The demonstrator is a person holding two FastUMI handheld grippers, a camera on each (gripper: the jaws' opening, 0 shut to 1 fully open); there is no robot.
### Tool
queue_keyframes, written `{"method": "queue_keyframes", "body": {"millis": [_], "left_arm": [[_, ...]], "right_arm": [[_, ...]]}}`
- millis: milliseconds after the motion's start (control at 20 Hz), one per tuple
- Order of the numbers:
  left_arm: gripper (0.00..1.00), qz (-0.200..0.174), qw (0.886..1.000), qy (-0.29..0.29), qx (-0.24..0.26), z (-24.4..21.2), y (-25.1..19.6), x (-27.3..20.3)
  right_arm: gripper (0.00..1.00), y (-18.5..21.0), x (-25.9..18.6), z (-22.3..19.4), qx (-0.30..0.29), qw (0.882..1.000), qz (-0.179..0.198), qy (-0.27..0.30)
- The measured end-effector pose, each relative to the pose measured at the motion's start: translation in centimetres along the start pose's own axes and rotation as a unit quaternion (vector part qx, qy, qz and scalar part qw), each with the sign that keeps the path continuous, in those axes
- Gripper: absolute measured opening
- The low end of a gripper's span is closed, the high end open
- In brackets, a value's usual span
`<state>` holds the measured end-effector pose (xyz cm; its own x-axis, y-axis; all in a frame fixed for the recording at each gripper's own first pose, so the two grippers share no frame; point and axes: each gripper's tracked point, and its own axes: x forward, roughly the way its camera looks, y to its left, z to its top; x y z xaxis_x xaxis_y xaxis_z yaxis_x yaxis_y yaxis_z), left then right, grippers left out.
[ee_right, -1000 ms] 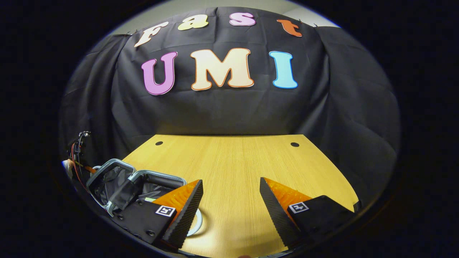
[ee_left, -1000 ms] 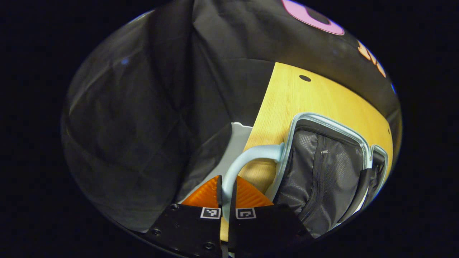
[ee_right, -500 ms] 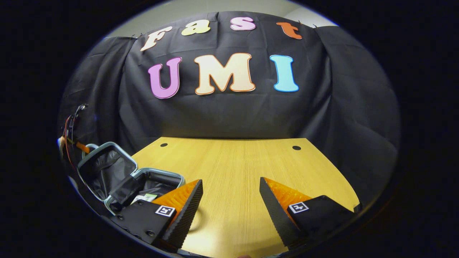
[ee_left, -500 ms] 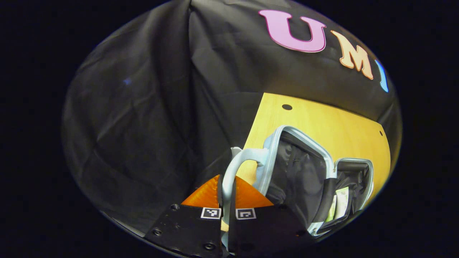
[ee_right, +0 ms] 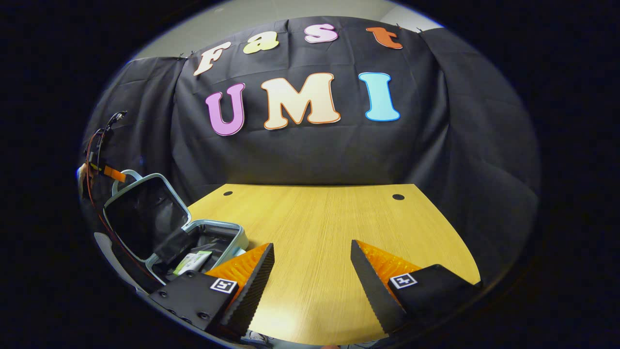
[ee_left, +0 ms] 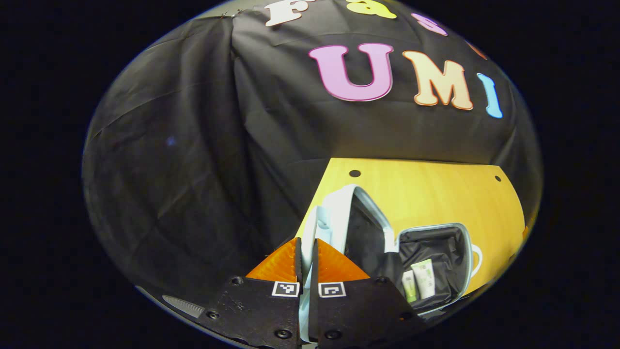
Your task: First open the suitcase, pack the skin care products into it, and then close the suitcase.
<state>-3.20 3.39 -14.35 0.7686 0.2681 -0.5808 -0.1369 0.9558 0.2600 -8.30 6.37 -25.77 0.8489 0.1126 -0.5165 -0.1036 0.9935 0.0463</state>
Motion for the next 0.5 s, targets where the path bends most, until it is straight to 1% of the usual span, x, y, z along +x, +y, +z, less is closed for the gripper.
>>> {"method": "queue_keyframes", "body": {"millis": [200,500], "left_arm": [[0.00,-0.007,1.000,-0.008,0.029,1.2,-3.6,-1.7],[0.00,-0.052,0.997,-0.025,0.042,2.8,-10.5,-4.0]], "right_arm": [[0.98,-1.0,-0.4,-0.1,0.009,1.000,0.008,0.000],[0.98,-3.0,-0.8,-0.7,0.012,1.000,0.021,0.004]]}}
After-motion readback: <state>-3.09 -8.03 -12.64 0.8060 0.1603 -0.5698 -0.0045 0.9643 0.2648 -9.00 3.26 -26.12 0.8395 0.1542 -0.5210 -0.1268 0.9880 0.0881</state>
